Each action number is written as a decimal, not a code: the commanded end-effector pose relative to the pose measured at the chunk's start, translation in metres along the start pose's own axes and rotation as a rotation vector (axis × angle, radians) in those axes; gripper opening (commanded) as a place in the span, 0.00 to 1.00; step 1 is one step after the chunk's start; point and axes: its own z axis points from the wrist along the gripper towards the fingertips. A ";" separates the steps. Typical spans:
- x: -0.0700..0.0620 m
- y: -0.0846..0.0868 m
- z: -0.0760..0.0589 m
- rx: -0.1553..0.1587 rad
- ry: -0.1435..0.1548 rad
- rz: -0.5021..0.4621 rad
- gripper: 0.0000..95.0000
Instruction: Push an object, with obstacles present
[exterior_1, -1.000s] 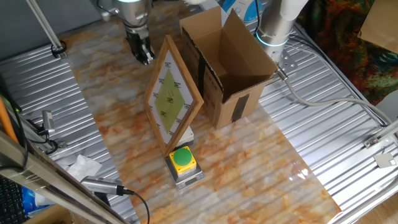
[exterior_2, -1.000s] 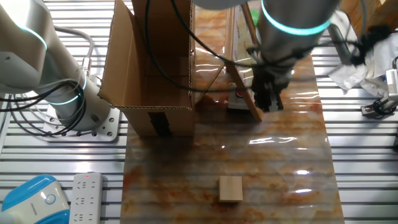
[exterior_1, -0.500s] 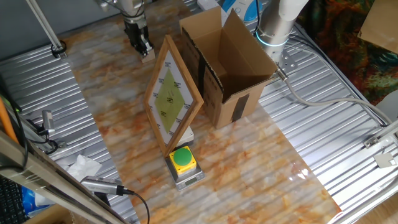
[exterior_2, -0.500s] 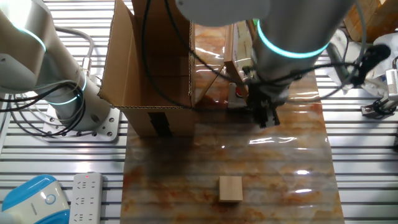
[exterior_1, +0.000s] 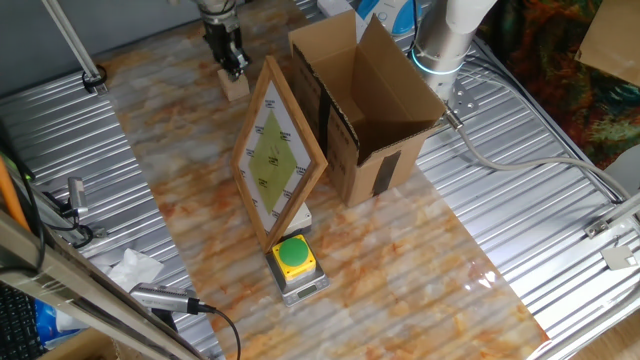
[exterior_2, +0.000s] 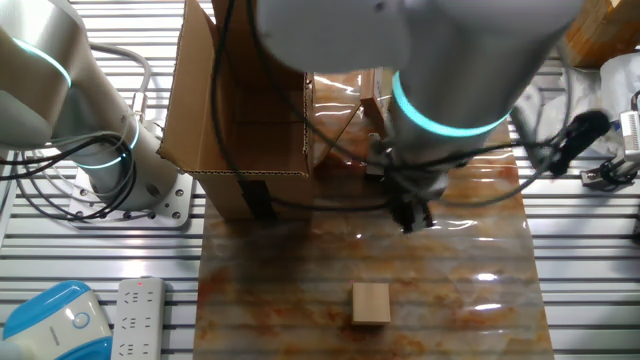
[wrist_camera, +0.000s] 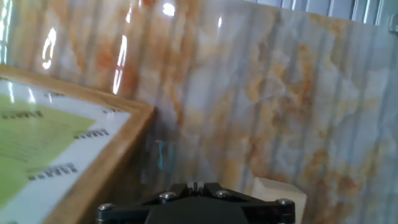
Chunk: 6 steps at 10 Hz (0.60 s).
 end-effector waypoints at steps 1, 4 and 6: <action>0.010 0.000 0.007 0.002 -0.003 0.009 0.00; 0.019 0.004 0.015 0.003 -0.008 0.020 0.00; 0.021 0.005 0.015 0.003 -0.012 0.034 0.00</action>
